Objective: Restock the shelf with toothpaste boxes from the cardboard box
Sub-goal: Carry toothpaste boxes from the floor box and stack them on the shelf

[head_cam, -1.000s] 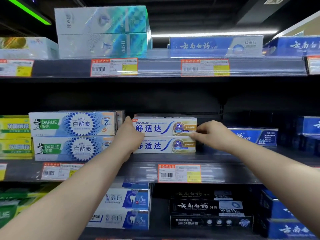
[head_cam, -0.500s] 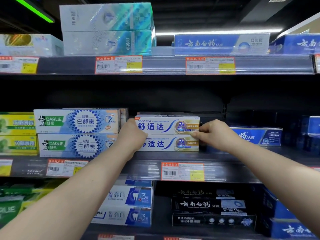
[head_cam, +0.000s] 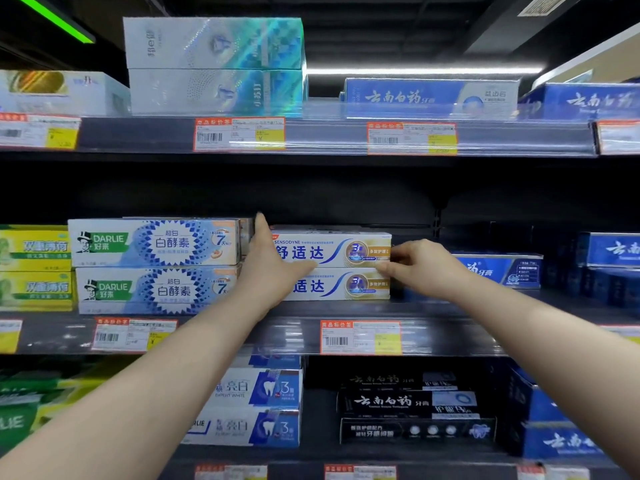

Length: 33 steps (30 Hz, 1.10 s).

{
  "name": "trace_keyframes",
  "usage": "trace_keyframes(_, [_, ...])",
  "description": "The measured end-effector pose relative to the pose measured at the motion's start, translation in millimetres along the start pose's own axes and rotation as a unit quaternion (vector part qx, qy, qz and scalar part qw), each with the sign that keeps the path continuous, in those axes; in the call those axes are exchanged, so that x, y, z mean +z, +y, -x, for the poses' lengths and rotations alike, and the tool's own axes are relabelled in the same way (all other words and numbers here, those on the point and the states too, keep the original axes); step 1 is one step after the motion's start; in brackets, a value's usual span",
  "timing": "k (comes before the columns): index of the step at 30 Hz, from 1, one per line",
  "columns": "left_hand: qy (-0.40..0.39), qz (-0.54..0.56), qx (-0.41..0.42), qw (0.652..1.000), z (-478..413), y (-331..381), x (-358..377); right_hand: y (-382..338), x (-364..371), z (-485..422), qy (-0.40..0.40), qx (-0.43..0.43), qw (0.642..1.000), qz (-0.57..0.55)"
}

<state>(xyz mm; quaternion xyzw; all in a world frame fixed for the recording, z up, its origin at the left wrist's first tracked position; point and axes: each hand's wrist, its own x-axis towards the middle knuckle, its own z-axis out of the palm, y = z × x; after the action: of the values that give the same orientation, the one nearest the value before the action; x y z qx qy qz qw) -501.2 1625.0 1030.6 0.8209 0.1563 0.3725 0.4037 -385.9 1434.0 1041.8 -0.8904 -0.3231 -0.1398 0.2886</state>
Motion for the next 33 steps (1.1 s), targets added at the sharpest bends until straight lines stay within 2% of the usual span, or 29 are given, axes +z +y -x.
trace_keyframes(6, [0.033, -0.040, 0.126, 0.991, 26.8, 10.0, -10.9, -9.2, -17.8, 32.0, 0.054, -0.007, 0.998, -0.025])
trace_keyframes(9, [0.075, 0.007, 0.216, 0.973, 48.6, 12.5, -10.9, -11.4, -26.9, 63.4, 0.068, 0.009, 0.997, -0.021])
trace_keyframes(11, [0.062, 0.052, 0.253, 0.964, 69.0, 14.5, -3.9, -6.8, -29.5, 89.9, 0.078, 0.014, 0.997, 0.006])
trace_keyframes(15, [-0.094, 0.101, 0.244, 0.960, 113.2, 8.9, 31.7, 13.4, -32.0, 156.7, 0.050, 0.056, 0.992, 0.101])
trace_keyframes(18, [-0.232, 0.016, 0.230, 0.945, 147.1, 1.0, 69.7, 36.1, -41.1, 214.9, 0.012, 0.107, 0.982, 0.155])
trace_keyframes(21, [-0.335, -0.046, 0.200, 0.919, 182.2, 3.0, 106.6, 64.2, -58.5, 275.0, -0.018, 0.156, 0.967, 0.201])
trace_keyframes(26, [-0.461, -0.103, 0.193, 0.860, 256.9, 21.2, 167.9, 120.1, -92.7, 380.7, -0.029, 0.261, 0.942, 0.208])
trace_keyframes(33, [-0.546, -0.156, 0.215, 0.795, 400.5, 81.5, 266.8, 214.4, -149.4, 557.7, -0.067, 0.385, 0.894, 0.218])
